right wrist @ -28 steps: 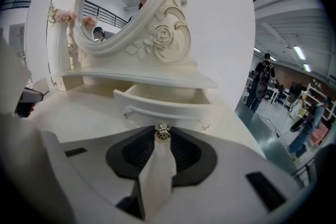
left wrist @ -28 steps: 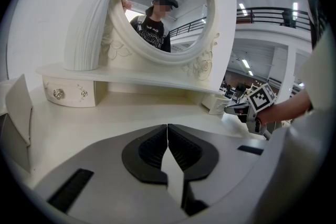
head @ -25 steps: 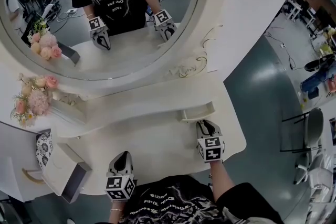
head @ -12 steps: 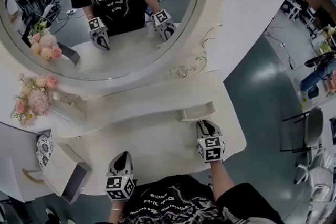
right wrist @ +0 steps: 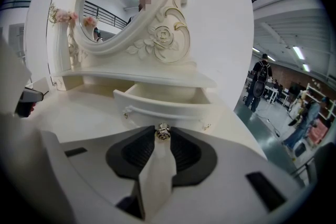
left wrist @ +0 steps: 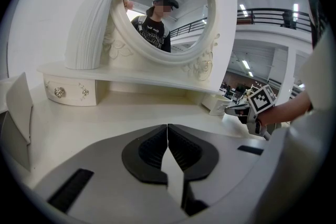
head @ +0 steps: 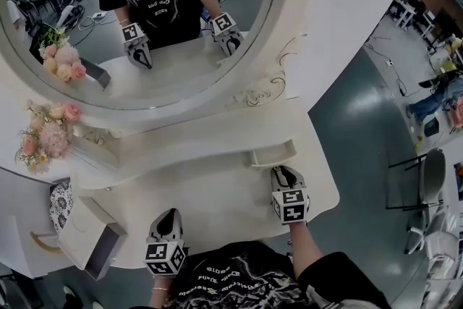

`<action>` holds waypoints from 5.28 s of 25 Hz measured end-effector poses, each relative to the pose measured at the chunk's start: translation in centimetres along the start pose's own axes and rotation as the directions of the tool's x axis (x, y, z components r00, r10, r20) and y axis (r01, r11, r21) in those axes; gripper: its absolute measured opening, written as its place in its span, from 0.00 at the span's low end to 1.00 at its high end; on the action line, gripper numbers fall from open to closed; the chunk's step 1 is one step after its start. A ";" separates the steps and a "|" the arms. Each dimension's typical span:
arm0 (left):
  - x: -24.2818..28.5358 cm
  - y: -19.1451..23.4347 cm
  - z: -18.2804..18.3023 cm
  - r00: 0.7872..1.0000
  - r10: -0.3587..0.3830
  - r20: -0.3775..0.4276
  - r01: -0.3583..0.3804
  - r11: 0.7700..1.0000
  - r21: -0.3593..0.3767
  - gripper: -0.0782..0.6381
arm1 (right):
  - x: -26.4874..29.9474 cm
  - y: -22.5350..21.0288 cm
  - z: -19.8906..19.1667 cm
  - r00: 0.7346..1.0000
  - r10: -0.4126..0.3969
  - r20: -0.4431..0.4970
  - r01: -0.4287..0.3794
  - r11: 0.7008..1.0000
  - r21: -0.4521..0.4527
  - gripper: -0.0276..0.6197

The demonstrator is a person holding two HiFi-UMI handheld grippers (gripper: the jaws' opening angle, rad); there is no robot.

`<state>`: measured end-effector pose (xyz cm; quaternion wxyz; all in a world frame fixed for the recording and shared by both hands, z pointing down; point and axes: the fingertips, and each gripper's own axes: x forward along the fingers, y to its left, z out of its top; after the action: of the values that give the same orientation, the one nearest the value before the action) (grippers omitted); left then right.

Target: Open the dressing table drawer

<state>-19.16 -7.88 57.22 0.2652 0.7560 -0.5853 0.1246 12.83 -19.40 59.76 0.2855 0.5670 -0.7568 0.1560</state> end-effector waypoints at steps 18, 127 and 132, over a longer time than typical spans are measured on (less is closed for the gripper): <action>0.0 -0.2 -0.1 1.000 -0.009 -0.003 0.009 1.000 -0.003 0.13 | -0.2 0.0 0.0 1.000 0.002 0.003 -0.002 1.000 0.001 0.20; 0.8 -2.4 -0.1 0.995 -0.098 -0.014 0.099 0.994 0.054 0.13 | -4.5 18.5 1.4 0.890 0.448 0.085 -0.434 0.890 -0.141 0.06; 0.8 -2.4 -0.1 0.995 -0.098 -0.015 0.098 0.994 0.054 0.13 | -4.5 18.4 1.5 0.891 0.447 0.085 -0.433 0.890 -0.143 0.06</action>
<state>-16.60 -8.01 57.08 0.2538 0.7900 -0.5423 0.1319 -4.13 -11.06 57.44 0.2322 0.3706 -0.8887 0.1379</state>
